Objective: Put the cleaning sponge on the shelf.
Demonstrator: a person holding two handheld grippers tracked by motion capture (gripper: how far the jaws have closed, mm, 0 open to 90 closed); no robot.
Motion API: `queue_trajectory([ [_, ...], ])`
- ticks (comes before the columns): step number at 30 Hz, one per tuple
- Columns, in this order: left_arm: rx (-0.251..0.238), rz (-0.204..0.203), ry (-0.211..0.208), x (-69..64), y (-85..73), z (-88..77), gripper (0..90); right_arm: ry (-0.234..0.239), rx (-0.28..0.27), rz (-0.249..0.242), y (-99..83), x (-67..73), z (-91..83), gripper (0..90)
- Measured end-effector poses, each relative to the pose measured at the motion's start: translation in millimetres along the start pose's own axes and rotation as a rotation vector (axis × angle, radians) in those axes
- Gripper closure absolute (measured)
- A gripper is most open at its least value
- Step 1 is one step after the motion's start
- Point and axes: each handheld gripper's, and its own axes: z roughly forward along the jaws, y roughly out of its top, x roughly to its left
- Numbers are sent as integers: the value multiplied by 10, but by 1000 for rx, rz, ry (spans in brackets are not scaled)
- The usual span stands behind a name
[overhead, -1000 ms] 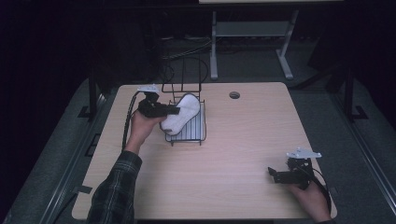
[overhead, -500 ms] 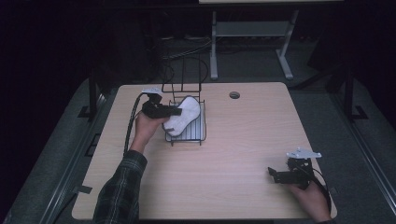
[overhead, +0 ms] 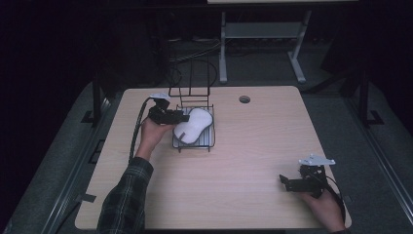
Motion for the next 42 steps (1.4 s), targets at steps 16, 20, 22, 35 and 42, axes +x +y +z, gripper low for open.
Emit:
queue_trajectory([
  [16,33,35,9,-90,-205,-157,896,0,0,0,0,0,0,24],
  [20,34,33,-2,-124,-278,-154,896,0,0,0,0,0,0,24],
  [22,49,41,-1,-153,-299,-138,896,0,0,0,0,0,0,24],
  [35,60,66,-33,-310,-374,-78,892,0,0,0,0,0,0,24],
  [42,54,60,-11,-352,-392,-231,710,0,0,0,0,0,0,24],
])
